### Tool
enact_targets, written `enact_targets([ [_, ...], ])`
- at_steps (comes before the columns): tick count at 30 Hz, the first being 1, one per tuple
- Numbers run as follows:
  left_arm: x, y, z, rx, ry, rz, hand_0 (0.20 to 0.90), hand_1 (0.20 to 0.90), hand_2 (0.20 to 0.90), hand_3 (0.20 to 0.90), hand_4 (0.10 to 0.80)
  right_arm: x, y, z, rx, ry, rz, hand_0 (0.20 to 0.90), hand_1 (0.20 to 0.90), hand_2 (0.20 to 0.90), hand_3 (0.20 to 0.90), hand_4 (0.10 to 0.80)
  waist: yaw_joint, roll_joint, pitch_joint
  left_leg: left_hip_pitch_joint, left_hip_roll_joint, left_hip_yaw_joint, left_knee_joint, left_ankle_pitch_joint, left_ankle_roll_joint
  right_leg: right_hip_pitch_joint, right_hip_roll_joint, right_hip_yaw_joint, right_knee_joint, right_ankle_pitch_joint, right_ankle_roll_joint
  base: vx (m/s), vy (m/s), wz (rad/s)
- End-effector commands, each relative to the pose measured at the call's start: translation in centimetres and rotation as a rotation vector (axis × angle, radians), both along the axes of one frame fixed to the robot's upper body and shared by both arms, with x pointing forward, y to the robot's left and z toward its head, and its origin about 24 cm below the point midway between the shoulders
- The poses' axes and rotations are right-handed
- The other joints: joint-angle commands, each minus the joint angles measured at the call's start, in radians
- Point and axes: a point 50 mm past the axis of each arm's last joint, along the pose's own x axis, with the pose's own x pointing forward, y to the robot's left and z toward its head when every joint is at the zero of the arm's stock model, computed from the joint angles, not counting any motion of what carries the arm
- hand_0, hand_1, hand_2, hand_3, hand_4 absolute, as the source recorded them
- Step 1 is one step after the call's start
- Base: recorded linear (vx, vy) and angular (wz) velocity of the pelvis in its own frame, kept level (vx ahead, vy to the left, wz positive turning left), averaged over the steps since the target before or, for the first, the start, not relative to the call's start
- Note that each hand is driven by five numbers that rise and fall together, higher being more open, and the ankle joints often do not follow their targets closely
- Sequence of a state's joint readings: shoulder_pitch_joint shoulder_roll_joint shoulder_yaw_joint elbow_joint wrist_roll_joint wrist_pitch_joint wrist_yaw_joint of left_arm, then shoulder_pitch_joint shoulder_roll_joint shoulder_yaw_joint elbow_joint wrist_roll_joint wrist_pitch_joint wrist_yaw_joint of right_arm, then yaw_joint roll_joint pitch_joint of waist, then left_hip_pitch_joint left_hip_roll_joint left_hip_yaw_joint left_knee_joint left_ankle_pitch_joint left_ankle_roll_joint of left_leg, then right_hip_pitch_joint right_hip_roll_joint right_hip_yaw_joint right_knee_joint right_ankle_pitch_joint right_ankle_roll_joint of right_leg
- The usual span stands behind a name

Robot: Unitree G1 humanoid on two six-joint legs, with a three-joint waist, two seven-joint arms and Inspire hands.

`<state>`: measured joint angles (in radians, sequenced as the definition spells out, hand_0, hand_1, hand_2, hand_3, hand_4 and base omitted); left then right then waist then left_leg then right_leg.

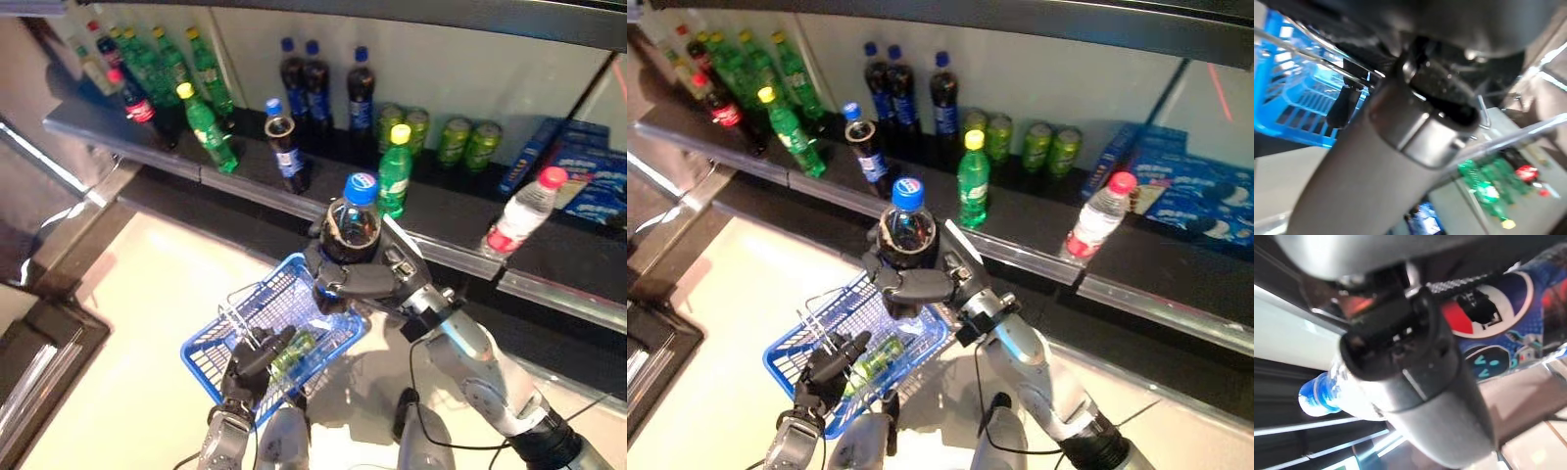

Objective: Pick up the drink and place into the basket.

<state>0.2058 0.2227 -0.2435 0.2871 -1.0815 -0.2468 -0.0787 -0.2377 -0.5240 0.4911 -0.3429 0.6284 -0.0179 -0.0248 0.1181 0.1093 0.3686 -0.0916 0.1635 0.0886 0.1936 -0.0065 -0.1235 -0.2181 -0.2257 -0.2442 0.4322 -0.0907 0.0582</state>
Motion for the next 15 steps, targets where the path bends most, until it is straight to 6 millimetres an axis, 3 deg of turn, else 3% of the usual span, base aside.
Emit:
enact_targets([
  [1, 3.4, 1.6, 11.9, 0.149, -0.672, -0.062, 0.300, 0.300, 0.300, 0.200, 0.100, 0.0, 2.5, 8.1, 0.243, -0.333, 0.049, 0.300, 0.300, 0.300, 0.200, 0.100, 0.028, -0.040, -0.054, -0.048, -0.072, -0.041, 0.099, 0.135, 0.031, 0.228, 0.064, -0.052, -0.142, -0.039, -0.090, -0.012, -0.023, 0.30],
  [8, 3.2, 0.3, 16.9, 0.157, -0.896, -0.210, 0.300, 0.300, 0.300, 0.200, 0.100, 1.9, 4.4, 6.6, 0.151, -0.300, -0.071, 0.300, 0.300, 0.300, 0.200, 0.100, 0.115, -0.036, -0.037, -0.065, -0.109, -0.123, 0.086, 0.135, 0.038, 0.250, 0.049, -0.121, -0.143, -0.034, -0.083, 0.016, -0.035, 0.44],
  [12, 3.0, 0.2, 18.1, 0.174, -0.964, -0.227, 0.300, 0.300, 0.300, 0.200, 0.100, 2.4, 4.7, 6.7, 0.123, -0.318, -0.107, 0.300, 0.300, 0.300, 0.200, 0.100, 0.133, -0.034, -0.032, -0.070, -0.117, -0.138, 0.086, 0.130, 0.039, 0.253, 0.045, -0.136, -0.144, -0.033, -0.081, 0.019, -0.012, 0.44],
  [15, 2.5, 0.0, 20.5, 0.155, -1.098, -0.289, 0.300, 0.300, 0.300, 0.200, 0.100, 3.0, 5.1, 6.8, 0.101, -0.332, -0.163, 0.300, 0.300, 0.300, 0.200, 0.100, 0.171, -0.033, -0.025, -0.077, -0.135, -0.172, 0.084, 0.124, 0.040, 0.267, 0.039, -0.169, -0.150, -0.031, -0.076, 0.039, -0.028, 0.30],
])
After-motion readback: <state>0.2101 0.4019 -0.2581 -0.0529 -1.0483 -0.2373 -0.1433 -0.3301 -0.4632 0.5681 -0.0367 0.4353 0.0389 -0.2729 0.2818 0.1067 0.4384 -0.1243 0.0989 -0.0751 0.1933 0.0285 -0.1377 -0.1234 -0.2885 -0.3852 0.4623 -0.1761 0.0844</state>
